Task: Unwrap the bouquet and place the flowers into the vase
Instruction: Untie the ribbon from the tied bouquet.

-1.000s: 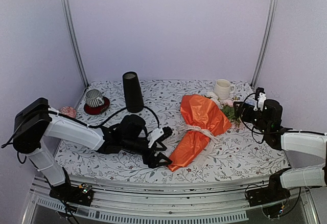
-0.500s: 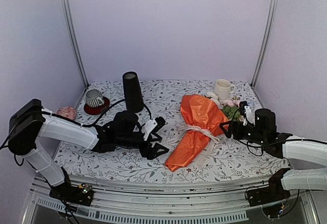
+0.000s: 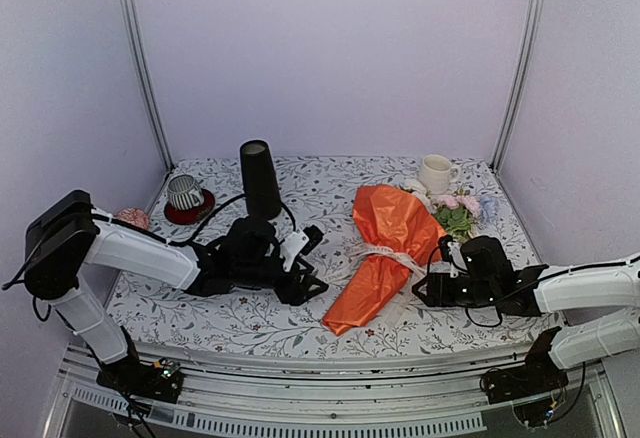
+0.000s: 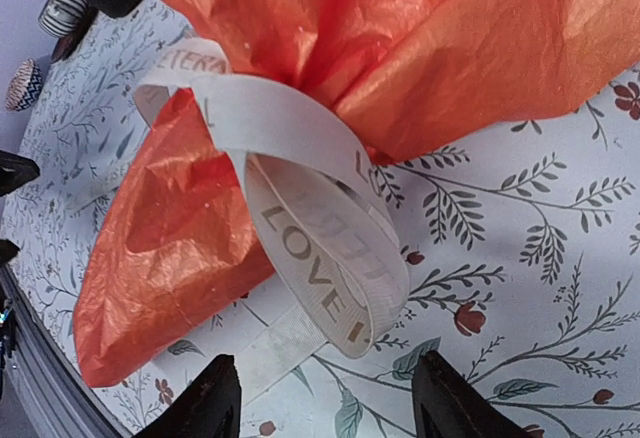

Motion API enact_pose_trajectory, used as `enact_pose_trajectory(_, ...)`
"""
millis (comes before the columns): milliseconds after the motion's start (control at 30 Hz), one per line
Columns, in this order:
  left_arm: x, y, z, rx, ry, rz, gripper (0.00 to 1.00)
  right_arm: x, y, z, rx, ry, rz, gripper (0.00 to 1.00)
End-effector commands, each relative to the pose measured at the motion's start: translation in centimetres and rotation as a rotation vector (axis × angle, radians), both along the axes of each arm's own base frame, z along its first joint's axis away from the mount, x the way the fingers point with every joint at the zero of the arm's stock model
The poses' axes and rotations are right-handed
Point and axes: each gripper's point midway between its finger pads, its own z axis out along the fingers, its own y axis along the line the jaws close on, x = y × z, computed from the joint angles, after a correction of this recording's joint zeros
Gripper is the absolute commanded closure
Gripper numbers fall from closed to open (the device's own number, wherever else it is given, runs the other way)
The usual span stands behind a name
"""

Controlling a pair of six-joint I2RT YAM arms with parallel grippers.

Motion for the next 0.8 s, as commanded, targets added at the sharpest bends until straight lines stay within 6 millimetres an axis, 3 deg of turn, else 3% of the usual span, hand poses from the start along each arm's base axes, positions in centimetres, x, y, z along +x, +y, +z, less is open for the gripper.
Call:
enact_pose_trajectory(0,3.1,1.7,-0.9,0.075,-0.012,0.154,0.39,0.1,0.1,-1.2,0.003,0.029,-0.065,0.43)
enact_pose_trajectory(133,4.4,3.0,-1.5,0.124,-0.016,0.227,0.46,0.4,0.0,-2.0,0.013,0.031,-0.094,0.53)
enact_pose_trajectory(367,5.2,3.9,-3.0,0.210,-0.009,0.279,0.52,2.1,0.0,-2.3,-0.012,-0.001,-0.144,0.60)
enact_pose_trajectory(600,5.3,3.8,-4.5,0.262,0.008,0.266,0.50,4.3,-1.1,-2.3,-0.079,-0.062,-0.242,0.60)
enact_pose_trajectory(767,5.3,3.6,-5.0,0.274,0.017,0.256,0.50,5.4,0.3,-1.6,-0.050,-0.101,-0.215,0.61)
